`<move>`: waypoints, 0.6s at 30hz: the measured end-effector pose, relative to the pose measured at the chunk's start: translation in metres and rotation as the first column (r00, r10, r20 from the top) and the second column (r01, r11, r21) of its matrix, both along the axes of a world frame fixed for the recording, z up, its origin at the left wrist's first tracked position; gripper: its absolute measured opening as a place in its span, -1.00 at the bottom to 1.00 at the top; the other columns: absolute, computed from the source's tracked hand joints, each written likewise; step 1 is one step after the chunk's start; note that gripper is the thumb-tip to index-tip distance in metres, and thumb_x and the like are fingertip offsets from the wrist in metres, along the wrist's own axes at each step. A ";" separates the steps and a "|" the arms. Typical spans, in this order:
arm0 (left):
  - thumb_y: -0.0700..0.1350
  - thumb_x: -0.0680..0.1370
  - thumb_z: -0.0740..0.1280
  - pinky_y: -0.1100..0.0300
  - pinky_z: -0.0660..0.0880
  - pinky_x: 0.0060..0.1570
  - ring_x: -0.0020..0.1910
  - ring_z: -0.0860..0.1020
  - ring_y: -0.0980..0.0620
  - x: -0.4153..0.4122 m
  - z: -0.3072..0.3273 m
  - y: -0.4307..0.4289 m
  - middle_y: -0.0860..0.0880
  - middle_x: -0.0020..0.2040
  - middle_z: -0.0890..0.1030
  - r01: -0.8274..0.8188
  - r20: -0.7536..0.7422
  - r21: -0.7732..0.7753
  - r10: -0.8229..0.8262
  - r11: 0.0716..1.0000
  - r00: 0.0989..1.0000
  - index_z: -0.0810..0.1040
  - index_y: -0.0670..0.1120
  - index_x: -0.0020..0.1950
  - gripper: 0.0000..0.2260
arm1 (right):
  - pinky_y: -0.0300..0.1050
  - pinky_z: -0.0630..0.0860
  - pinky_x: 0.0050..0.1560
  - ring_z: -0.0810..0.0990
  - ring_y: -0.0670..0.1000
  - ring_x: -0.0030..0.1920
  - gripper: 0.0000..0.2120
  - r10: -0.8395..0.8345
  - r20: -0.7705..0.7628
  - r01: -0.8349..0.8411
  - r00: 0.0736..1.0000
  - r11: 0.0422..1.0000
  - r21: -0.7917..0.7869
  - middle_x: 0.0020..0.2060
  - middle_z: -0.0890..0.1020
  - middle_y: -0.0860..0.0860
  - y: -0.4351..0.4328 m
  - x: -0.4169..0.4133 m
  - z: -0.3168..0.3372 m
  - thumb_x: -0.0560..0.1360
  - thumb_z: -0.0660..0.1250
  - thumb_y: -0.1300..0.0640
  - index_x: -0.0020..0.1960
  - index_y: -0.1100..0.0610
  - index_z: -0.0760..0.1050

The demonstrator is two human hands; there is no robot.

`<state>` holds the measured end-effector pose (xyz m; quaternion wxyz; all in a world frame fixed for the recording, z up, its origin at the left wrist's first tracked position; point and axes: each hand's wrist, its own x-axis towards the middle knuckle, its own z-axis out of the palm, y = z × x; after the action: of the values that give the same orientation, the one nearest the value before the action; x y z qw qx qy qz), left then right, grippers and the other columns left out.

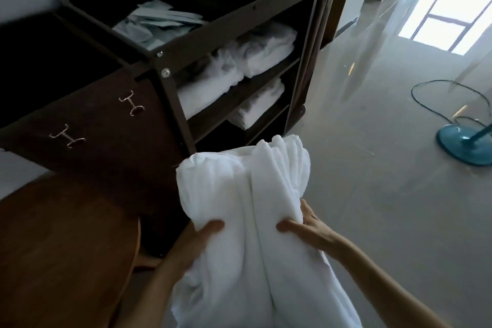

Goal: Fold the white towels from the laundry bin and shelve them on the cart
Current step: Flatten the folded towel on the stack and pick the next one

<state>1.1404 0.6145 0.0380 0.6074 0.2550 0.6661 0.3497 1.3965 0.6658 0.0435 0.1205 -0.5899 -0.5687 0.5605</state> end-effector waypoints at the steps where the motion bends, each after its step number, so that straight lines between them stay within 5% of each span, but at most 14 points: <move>1: 0.22 0.05 0.49 0.15 0.51 -0.11 -0.07 0.62 0.03 0.009 0.001 0.014 0.05 -0.07 0.66 0.001 -0.003 -0.003 -0.001 1.000 1.000 0.54 0.05 0.06 -0.37 | 0.05 0.41 0.27 0.43 0.00 0.21 -0.13 0.002 0.023 -0.002 1.000 1.000 0.004 0.18 0.40 -0.08 0.017 0.009 -0.001 0.02 0.30 -0.37 0.27 -0.10 0.24; 5: 0.16 0.16 0.46 0.18 0.51 -0.15 -0.06 0.60 0.05 0.037 0.009 0.074 0.05 -0.03 0.63 -0.001 -0.043 0.004 0.001 1.000 0.999 0.49 0.04 0.16 -0.40 | 0.05 0.44 0.24 0.46 -0.01 0.18 -0.20 0.003 -0.023 -0.003 1.000 1.000 -0.018 0.16 0.43 -0.07 0.078 0.035 0.004 0.03 0.32 -0.35 0.21 -0.14 0.23; 9: 0.30 0.04 0.47 -0.02 0.53 0.11 0.01 0.60 -0.03 0.060 0.008 0.125 0.02 0.05 0.63 -0.040 -0.105 -0.014 0.038 0.999 0.994 0.46 0.05 0.27 -0.16 | 0.07 0.49 0.19 0.53 -0.02 0.09 -0.35 -0.084 -0.116 0.077 0.990 0.995 -0.064 0.05 0.50 -0.09 0.127 0.058 0.004 0.01 0.36 -0.29 0.05 -0.16 0.30; 13: 0.37 -0.01 0.49 -0.04 0.53 0.13 0.06 0.59 -0.04 0.089 0.005 0.150 0.01 0.13 0.60 -0.137 -0.106 -0.047 0.131 0.989 0.986 0.40 0.05 0.35 -0.02 | 0.01 0.52 0.14 0.53 -0.08 0.03 -0.27 -0.007 -0.115 -0.003 0.993 0.996 -0.089 0.01 0.51 -0.12 0.175 0.082 0.001 -0.02 0.36 -0.29 0.11 -0.15 0.28; 18: 0.23 0.05 0.46 0.18 0.39 0.08 0.06 0.50 -0.01 0.138 -0.004 0.197 -0.01 0.13 0.53 -0.317 -0.105 0.043 0.320 0.947 0.942 0.34 -0.01 0.39 -0.06 | 0.08 0.53 0.13 0.57 -0.01 0.01 -0.37 0.157 -0.084 -0.164 0.984 0.982 -0.088 -0.03 0.57 -0.11 0.262 0.112 -0.015 0.01 0.35 -0.32 0.04 -0.21 0.32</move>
<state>1.2787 0.8119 0.0345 0.5020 0.1705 0.7266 0.4370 1.5084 0.9282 0.0289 0.0684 -0.5251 -0.5823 0.6169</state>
